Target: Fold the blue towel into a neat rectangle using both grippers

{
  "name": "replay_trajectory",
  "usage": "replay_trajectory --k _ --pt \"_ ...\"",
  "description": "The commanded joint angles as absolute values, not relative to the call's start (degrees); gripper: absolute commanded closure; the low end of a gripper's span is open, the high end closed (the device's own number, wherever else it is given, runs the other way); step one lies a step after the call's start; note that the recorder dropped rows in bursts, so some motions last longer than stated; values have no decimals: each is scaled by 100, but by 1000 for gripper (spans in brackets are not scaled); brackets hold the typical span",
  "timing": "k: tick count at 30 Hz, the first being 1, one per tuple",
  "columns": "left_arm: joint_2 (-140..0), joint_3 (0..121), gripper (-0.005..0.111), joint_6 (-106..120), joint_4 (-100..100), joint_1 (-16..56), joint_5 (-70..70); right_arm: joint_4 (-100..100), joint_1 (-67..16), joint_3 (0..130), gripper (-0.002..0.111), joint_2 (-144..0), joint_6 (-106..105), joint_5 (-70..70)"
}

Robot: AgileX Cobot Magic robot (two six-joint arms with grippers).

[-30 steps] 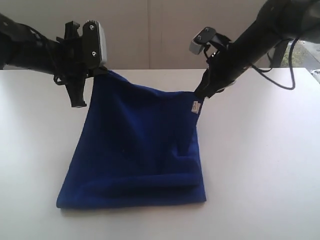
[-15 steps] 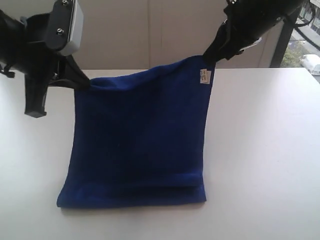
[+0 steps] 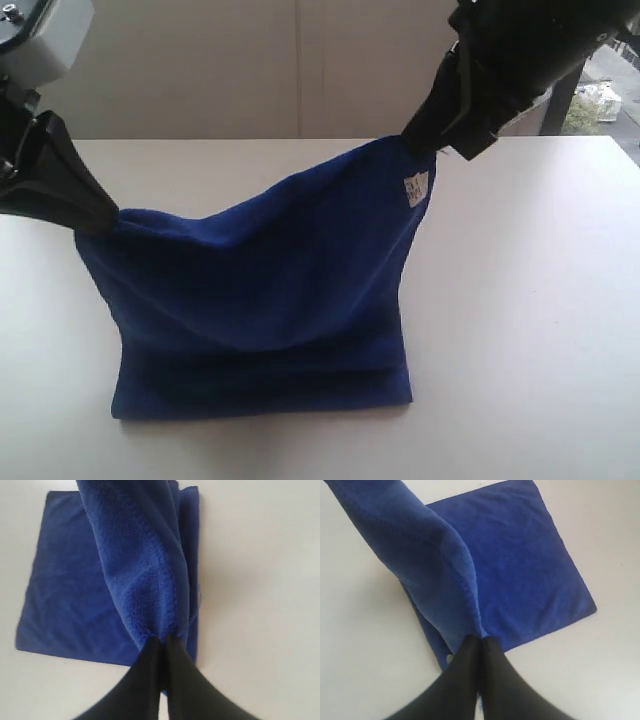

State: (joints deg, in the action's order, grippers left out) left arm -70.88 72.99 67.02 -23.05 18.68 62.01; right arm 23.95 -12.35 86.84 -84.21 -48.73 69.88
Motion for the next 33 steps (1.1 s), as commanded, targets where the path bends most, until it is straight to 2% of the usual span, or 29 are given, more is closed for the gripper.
replay_trajectory --k 1,19,33 --pt "-6922 7226 107 6407 -2528 1911 6996 2360 -1500 8304 108 -7875 -4636 6996" --pt "-5726 6628 107 6354 -2695 1911 6996 2094 -2228 7768 108 -6840 -3863 6996" --pt "-5530 6539 107 6098 -2695 1911 6996 2094 -2228 7768 108 -6404 -3688 6996"
